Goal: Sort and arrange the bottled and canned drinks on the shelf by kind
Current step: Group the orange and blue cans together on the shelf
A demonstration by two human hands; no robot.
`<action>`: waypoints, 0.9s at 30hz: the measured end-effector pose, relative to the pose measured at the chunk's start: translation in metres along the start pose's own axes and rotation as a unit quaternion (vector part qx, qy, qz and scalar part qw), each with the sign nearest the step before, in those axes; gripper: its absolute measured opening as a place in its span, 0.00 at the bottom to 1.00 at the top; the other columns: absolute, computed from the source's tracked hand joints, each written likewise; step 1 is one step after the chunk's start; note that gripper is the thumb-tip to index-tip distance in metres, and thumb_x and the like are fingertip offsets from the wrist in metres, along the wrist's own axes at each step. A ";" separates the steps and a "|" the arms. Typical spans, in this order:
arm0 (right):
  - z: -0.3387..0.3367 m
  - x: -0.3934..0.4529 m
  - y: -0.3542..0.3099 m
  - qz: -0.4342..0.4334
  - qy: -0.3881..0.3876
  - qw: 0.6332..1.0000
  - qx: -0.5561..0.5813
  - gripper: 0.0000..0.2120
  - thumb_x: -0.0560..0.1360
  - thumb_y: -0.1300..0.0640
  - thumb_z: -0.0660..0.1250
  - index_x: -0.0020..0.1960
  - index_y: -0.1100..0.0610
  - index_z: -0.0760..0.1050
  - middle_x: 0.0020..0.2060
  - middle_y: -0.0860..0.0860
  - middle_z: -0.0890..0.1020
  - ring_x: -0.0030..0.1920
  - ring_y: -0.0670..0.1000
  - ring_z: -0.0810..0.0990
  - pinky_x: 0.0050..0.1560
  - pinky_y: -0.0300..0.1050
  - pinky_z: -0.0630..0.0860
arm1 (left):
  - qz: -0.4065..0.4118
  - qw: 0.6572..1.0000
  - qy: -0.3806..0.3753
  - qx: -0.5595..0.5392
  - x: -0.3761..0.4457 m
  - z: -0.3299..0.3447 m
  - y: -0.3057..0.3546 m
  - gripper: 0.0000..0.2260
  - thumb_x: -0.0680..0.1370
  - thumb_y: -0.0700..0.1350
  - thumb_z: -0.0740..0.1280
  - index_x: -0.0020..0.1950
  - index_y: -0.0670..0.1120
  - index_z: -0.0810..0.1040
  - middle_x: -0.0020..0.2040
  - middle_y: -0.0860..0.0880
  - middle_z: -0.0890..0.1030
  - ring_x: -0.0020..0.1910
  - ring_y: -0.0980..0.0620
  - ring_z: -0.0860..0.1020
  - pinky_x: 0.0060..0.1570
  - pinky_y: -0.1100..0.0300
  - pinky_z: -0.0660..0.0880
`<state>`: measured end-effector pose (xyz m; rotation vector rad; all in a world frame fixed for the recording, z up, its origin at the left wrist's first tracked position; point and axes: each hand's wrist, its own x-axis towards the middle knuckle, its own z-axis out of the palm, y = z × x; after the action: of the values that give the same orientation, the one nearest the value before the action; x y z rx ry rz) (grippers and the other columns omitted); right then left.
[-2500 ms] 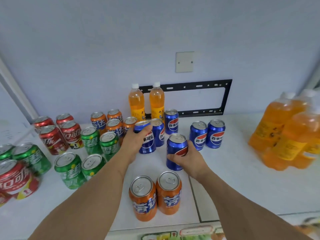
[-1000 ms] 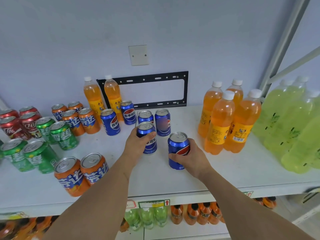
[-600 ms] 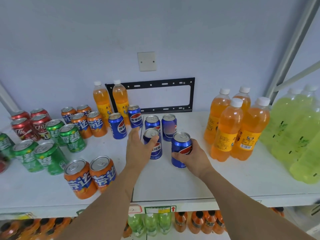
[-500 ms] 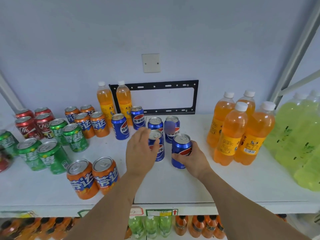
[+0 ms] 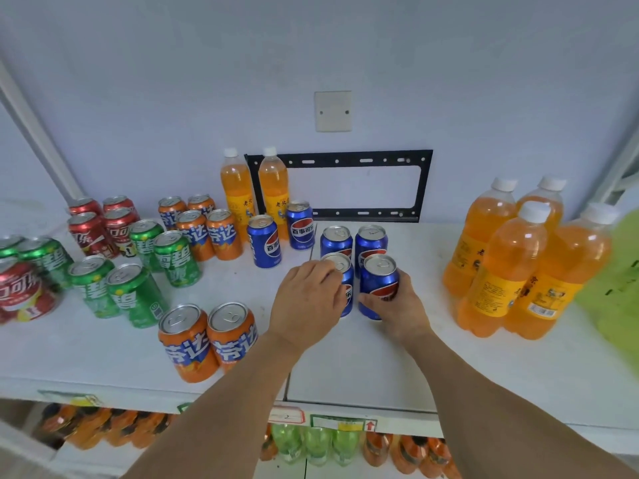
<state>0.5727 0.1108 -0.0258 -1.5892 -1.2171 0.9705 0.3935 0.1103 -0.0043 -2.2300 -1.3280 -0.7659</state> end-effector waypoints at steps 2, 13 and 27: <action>-0.001 0.000 0.000 -0.008 0.000 1.000 -0.007 0.40 0.67 0.55 0.79 0.72 0.51 0.61 0.60 0.46 0.74 0.57 0.48 0.75 0.54 0.41 0.72 | -0.004 1.000 -0.004 -0.010 0.003 -0.003 0.003 0.08 0.75 0.49 0.71 0.51 0.47 0.81 0.51 0.49 0.82 0.49 0.50 0.80 0.47 0.56 0.78; -0.003 0.032 -0.099 -0.164 0.072 0.981 -0.072 0.37 0.74 0.38 0.67 0.77 0.48 0.57 0.75 0.47 0.65 0.73 0.51 0.65 0.69 0.52 0.68 | -0.029 0.999 0.018 -0.006 0.062 -0.047 -0.049 0.10 0.79 0.48 0.66 0.54 0.45 0.83 0.55 0.48 0.81 0.51 0.49 0.80 0.48 0.55 0.78; 0.116 0.164 -0.152 -0.008 -0.137 0.924 -0.358 0.40 0.70 0.47 0.76 0.73 0.57 0.57 0.65 0.57 0.73 0.62 0.56 0.75 0.53 0.49 0.76 | -0.188 0.927 -0.306 -0.110 0.105 0.011 -0.184 0.33 0.77 0.56 0.68 0.77 0.49 0.59 0.76 0.48 0.65 0.70 0.47 0.70 0.58 0.53 0.75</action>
<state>0.4556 0.3112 0.0728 -2.0292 -1.9296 0.7908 0.2733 0.2677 0.0708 -2.5421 -2.0999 -0.3443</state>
